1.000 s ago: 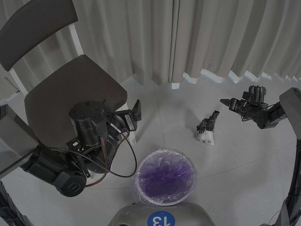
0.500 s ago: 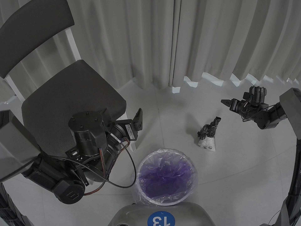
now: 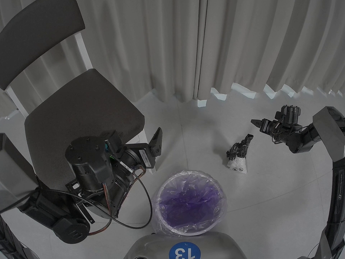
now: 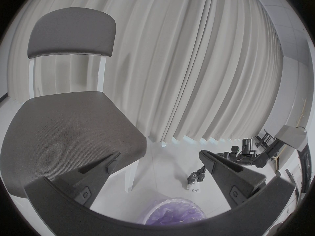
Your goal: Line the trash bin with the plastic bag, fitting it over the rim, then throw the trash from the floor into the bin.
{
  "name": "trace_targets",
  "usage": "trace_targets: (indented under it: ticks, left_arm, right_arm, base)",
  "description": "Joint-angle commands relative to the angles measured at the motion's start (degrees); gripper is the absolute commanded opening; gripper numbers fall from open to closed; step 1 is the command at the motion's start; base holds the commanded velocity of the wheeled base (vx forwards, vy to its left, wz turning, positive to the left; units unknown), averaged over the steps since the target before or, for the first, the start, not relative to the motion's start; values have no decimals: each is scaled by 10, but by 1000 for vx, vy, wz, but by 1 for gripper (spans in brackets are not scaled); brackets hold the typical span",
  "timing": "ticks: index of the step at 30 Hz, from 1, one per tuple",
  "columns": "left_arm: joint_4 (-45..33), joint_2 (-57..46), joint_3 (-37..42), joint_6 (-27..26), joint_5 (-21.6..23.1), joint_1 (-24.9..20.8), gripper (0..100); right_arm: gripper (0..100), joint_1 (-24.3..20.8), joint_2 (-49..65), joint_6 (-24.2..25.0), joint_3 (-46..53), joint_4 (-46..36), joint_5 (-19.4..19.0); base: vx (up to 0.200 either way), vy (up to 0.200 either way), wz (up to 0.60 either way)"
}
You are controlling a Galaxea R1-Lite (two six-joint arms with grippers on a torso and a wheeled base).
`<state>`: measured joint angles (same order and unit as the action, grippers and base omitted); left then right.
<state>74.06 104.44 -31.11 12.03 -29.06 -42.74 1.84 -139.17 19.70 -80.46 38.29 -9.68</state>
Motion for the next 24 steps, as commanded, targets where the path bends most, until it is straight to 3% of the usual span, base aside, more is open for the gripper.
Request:
trace_targets:
  ticks: [1, 15, 20, 24]
  left_arm:
    - [1, -13, 5, 1, 0, -9, 100]
    - [18, -6, 10, -1, -2, -24, 100]
    - [23, 2, 9, -3, -2, -24, 100]
    - [54, 13, 12, -22, -3, -24, 100]
  right_arm:
    - [100, -4, -32, 0, -8, 1, -2]
    - [100, -19, -161, 11, -102, 18, 2]
    - [100, -28, -219, 42, -176, 31, 48]
    - [100, -32, -231, 51, -196, 35, 55]
  base:
    - [0, 0, 0]
    - [0, 0, 0]
    - [0, 0, 0]
    - [0, 0, 0]
